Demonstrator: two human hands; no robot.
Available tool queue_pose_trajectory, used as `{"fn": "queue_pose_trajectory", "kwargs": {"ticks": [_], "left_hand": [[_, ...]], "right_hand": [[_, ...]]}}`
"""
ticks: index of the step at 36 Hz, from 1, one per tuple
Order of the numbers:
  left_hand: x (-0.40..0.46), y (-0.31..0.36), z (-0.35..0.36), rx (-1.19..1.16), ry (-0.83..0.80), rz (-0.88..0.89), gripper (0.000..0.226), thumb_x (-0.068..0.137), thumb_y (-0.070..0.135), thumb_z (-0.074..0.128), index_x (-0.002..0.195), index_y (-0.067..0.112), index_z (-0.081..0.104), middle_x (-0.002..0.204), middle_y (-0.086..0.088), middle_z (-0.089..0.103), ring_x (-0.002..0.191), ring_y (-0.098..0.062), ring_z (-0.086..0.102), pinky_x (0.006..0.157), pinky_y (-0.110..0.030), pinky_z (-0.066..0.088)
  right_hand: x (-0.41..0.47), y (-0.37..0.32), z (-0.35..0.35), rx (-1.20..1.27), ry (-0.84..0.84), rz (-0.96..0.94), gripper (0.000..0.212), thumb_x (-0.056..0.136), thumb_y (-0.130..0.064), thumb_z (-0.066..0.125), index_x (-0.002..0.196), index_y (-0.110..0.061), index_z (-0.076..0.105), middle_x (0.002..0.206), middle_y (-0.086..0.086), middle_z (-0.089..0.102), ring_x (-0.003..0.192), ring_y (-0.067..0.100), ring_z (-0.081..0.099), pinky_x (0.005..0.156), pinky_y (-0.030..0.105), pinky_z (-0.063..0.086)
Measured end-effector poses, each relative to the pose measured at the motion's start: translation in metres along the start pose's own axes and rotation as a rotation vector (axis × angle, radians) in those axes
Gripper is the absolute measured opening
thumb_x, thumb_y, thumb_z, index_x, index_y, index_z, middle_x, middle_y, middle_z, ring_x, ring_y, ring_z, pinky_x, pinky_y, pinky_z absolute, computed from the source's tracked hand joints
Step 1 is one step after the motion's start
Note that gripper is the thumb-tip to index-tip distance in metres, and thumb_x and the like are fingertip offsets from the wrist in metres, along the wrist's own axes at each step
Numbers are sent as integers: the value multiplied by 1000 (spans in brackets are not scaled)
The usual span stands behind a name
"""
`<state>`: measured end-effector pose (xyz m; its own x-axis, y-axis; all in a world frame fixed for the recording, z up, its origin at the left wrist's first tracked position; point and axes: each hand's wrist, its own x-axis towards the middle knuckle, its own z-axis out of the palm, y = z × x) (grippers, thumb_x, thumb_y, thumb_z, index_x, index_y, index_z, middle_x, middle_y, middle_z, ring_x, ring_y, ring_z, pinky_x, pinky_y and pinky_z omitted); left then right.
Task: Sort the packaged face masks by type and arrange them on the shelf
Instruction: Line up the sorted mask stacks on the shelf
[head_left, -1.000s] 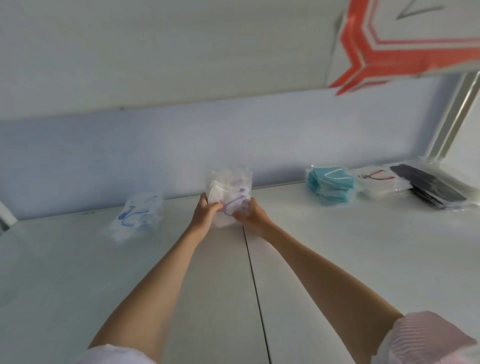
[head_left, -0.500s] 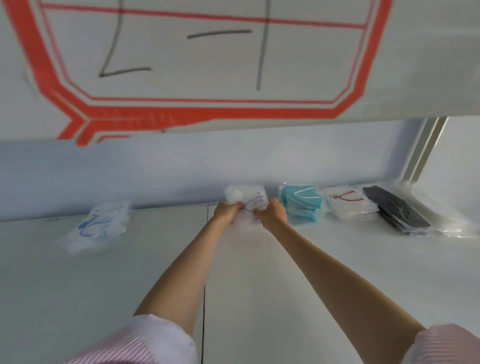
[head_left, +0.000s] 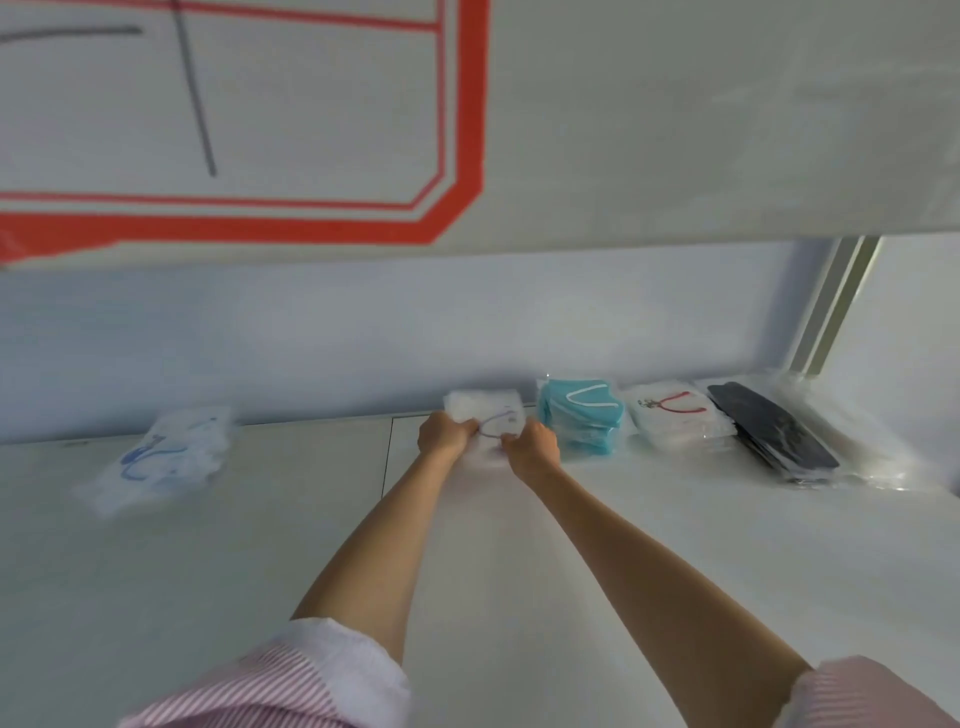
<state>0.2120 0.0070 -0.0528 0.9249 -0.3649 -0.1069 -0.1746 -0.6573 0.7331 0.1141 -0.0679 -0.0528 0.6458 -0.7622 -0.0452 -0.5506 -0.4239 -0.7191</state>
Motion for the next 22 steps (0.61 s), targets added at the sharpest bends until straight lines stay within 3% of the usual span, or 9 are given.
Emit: {"fn": "queue_pose_trajectory", "kwargs": {"ticks": [7,15,18,22], "left_hand": [[-4,3,-1,81,-12,11,49,92,39,58,120,-2,60,125,-20,62,116,-34,57,91,-34,46],[-10,9,-15,-11,-65,-23,56,99,38,41,138,-1,46,140,-19,50,123,-34,52,96,-33,43],[-16,8,-28,-1,-70,4,55,100,37,38,140,-1,44,144,-20,46,129,-34,48,98,-32,40],[-20,-2,-57,0,-53,77,51,97,38,43,127,-1,57,131,-21,58,121,-34,54,95,-34,43]], "right_hand": [[-9,-5,-1,-34,-10,-55,40,98,-22,43,130,2,42,131,21,50,118,34,49,99,38,40],[-23,-20,-13,-279,-6,-195,52,100,-16,36,143,8,20,146,22,29,134,36,29,111,37,24],[-24,-29,-15,-387,34,-214,50,97,-20,38,141,4,29,143,20,33,132,35,31,108,36,28],[-27,-46,-14,-547,38,-307,46,98,-30,39,136,-4,42,142,15,35,131,33,32,106,38,30]]}}
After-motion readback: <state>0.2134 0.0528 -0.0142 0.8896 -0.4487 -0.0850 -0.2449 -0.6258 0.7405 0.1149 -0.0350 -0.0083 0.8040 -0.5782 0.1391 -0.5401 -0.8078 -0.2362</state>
